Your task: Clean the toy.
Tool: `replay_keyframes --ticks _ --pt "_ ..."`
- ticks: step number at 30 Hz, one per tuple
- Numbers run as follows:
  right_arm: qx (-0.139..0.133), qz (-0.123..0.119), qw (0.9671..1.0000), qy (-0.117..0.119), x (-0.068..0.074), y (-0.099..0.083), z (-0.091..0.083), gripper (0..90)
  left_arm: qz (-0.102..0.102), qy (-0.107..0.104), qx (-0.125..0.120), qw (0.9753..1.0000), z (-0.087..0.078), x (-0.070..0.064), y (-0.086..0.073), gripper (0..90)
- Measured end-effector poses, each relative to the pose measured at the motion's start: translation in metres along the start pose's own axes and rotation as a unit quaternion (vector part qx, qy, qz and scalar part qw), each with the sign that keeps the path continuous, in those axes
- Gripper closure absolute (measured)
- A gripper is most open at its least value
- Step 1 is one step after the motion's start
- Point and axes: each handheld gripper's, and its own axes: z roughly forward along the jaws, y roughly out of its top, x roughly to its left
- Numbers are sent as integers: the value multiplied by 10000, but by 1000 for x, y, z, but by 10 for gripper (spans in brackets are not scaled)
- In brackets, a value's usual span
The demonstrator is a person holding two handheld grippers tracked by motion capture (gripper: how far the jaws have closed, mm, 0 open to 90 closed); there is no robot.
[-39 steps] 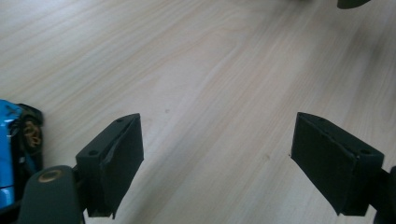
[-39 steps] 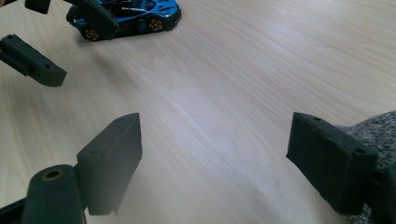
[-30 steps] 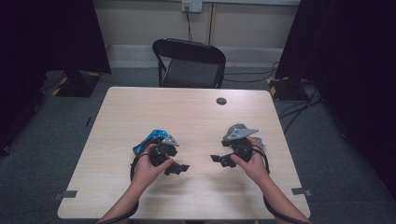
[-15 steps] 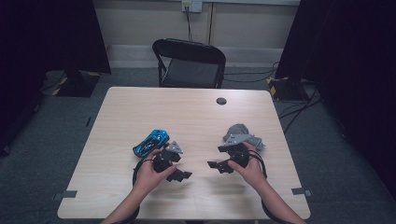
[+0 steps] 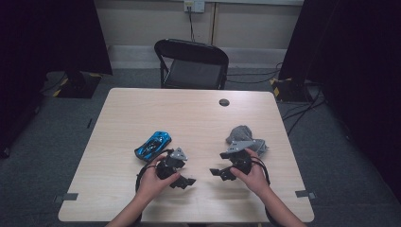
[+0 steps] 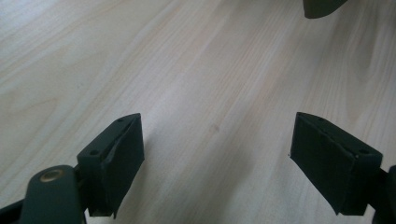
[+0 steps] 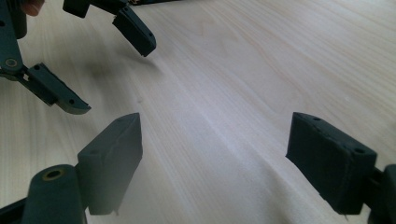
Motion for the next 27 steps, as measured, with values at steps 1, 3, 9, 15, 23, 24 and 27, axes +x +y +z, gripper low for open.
replay_keyframes --ticks 1,3,9,15,23,24,27 --pt "5 13 10000 0 1 -1 0 181 5 11 -13 10000 1 0 -1 171" --pt "12 1 10000 31 1 -3 1 182 19 -5 11 10000 2 -1 -1 171" --pt "87 -43 9999 81 6 -9 6 183 124 -5 15 9999 4 -4 -3 171" --pt "122 -81 9998 130 10 -14 10 183 232 -5 116 9997 7 -7 -4 172" --pt "267 -244 9992 153 15 -22 17 182 490 59 41 9988 10 -10 -7 154" --pt "289 -269 9991 147 15 -23 17 181 633 63 92 9979 9 -9 -8 151" --pt "271 -438 9986 107 16 -25 17 180 845 114 27 9964 10 -11 -11 146"
